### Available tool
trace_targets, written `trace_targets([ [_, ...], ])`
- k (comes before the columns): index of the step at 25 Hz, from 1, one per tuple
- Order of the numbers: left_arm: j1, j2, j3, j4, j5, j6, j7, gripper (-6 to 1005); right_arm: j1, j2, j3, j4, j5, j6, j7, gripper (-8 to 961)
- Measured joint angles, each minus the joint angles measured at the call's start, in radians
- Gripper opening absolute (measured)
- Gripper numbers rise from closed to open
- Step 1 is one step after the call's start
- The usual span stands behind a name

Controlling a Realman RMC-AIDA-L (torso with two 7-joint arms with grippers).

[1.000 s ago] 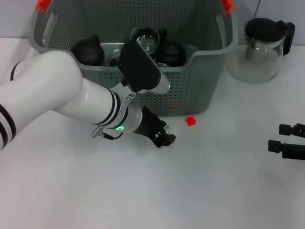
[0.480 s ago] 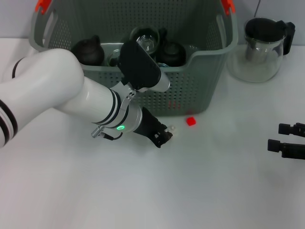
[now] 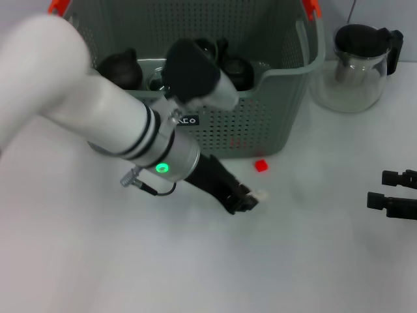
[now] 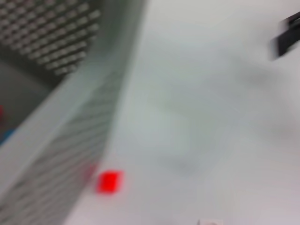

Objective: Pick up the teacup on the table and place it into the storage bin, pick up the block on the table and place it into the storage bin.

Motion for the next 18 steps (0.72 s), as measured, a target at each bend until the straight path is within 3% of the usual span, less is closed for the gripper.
trace_targets([
  [3, 0.031, 0.004, -0.127, 0.102, -0.141, 0.184, 0.039, 190, -0.001, -0.001, 0.000, 0.000, 0.000, -0.001, 0.000, 914],
  [4, 0.031, 0.004, -0.127, 0.102, -0.141, 0.184, 0.039, 190, -0.001, -0.001, 0.000, 0.000, 0.000, -0.001, 0.000, 914],
  [5, 0.024, 0.009, -0.292, 0.113, -0.281, 0.319, 0.106, 190, 0.000, -0.001, 0.000, 0.000, 0.000, -0.001, 0.000, 913],
  [8, -0.002, 0.019, -0.447, 0.104, -0.376, 0.388, 0.169, 191, 0.001, 0.002, 0.000, 0.000, -0.001, 0.000, -0.001, 913],
  [12, -0.034, 0.041, -0.558, 0.079, -0.407, 0.281, 0.199, 194, 0.009, 0.008, 0.000, 0.000, -0.001, -0.001, -0.011, 912],
  [18, -0.055, 0.057, -0.505, 0.026, -0.384, 0.046, 0.208, 201, 0.019, 0.016, -0.006, -0.001, -0.002, -0.005, -0.014, 912],
])
